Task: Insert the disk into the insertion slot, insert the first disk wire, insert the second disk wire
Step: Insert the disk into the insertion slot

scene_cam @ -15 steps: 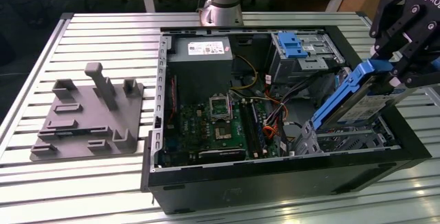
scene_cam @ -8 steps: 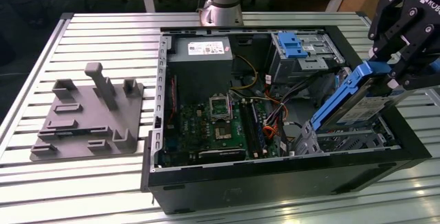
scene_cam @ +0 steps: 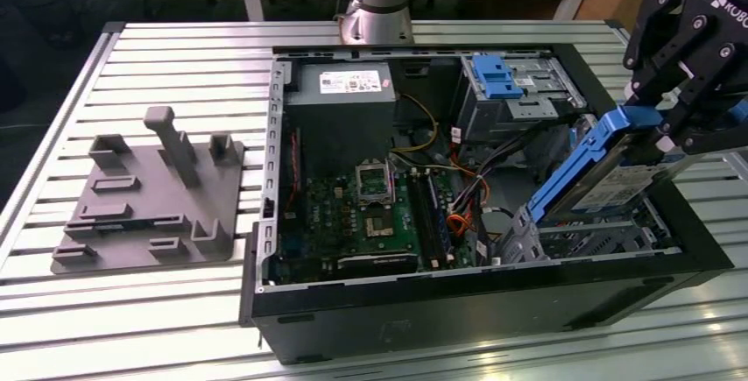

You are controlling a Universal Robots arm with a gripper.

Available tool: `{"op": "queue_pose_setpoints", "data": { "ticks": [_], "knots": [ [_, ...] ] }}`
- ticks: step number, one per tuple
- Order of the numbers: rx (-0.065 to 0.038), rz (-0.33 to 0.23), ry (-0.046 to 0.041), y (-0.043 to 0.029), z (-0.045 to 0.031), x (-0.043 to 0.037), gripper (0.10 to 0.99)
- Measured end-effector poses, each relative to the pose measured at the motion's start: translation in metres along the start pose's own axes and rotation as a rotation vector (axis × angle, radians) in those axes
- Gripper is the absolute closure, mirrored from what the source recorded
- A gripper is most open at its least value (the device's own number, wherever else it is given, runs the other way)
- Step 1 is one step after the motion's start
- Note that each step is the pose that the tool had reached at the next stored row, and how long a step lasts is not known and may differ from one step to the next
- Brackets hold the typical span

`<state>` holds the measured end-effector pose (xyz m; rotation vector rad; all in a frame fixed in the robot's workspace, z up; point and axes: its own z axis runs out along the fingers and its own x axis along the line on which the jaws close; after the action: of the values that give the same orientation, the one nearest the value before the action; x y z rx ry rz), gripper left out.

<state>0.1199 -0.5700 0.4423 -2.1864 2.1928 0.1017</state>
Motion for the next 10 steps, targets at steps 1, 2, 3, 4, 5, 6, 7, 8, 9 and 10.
{"op": "queue_pose_setpoints", "data": {
  "ticks": [1, 2, 3, 4, 5, 6, 7, 8, 9, 10],
  "knots": [
    [0.000, 0.000, 0.0002, 0.0000, 0.0000, 0.0000, 0.725],
    [0.000, 0.000, 0.0005, 0.0000, -0.0001, 0.0000, 0.725],
    [0.000, 0.000, 0.0005, 0.0000, -0.0002, 0.0001, 0.725],
    [0.000, 0.000, 0.0005, 0.0000, -0.0005, 0.0001, 0.725],
    [0.000, 0.000, 0.0004, 0.0000, -0.0008, 0.0001, 0.725],
    [0.000, 0.000, 0.0005, 0.0001, -0.0014, 0.0000, 0.725],
    [0.000, 0.000, 0.0005, 0.0001, -0.0020, -0.0001, 0.725],
    [0.000, 0.000, 0.0008, 0.0001, -0.0028, -0.0002, 0.725],
    [0.000, 0.000, 0.0006, 0.0001, -0.0035, -0.0002, 0.725],
    [0.000, 0.000, 0.0007, 0.0001, -0.0038, -0.0002, 0.725]
  ]
}}
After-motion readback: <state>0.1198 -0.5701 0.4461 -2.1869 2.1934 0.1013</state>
